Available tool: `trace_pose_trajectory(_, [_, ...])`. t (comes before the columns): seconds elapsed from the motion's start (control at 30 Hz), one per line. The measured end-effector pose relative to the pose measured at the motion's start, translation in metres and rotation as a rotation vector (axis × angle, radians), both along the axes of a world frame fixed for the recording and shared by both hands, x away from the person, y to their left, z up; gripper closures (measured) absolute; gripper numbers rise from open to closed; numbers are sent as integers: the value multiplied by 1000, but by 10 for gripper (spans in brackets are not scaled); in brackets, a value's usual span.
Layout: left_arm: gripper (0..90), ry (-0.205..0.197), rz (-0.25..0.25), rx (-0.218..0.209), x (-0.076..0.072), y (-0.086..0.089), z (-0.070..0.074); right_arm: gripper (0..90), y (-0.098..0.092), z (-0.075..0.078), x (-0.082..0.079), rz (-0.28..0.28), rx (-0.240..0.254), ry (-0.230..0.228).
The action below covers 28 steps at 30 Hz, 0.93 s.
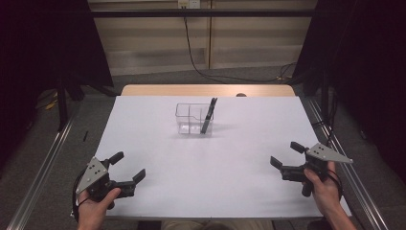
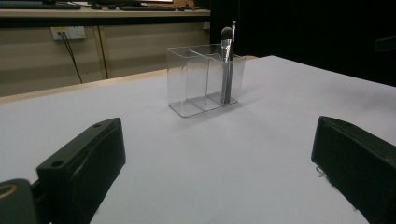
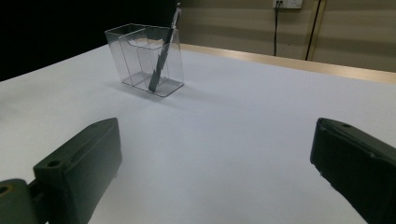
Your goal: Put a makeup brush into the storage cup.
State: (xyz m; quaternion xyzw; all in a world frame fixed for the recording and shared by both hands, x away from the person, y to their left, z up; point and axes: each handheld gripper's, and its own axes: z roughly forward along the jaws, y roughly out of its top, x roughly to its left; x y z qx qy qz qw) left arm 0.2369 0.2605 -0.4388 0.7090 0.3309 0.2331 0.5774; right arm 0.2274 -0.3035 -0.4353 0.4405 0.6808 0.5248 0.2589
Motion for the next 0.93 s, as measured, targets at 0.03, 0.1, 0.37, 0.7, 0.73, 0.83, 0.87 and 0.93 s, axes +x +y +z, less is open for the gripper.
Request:
trace_pose_trajectory(0.03, [29, 1, 0, 2, 0, 0, 0, 15, -1, -1, -1, -3, 5, 1])
trace_pose_trajectory(0.1, [29, 2, -2, 2, 0, 0, 0, 14, -1, -2, -3, -5, -3, 6])
trace_pose_trajectory(0.37, [29, 1, 2, 1, -2, 1, 0, 14, -4, -9, -12, -26, -18, 7])
trace_pose_trajectory(0.7, [29, -7, -2, 1, -4, 3, 1, 11, -6, -15, -21, -17, -22, -9])
trace_pose_trajectory(0.73, [29, -5, -1, 4, -4, 3, 1, 11, -6, -15, -20, -18, -23, -11])
trace_pose_trajectory(0.83, [29, -1, -1, 4, -4, 3, 1, 11, -6, -15, -20, -20, -27, -7])
trace_pose_trajectory(0.87, [29, -1, 0, 5, -4, 3, 0, 11, -7, -15, -19, -23, -26, -9])
trace_pose_trajectory(0.93, [29, 7, 1, 6, -5, 2, 0, 10, -7, -16, -19, -22, -25, -7])
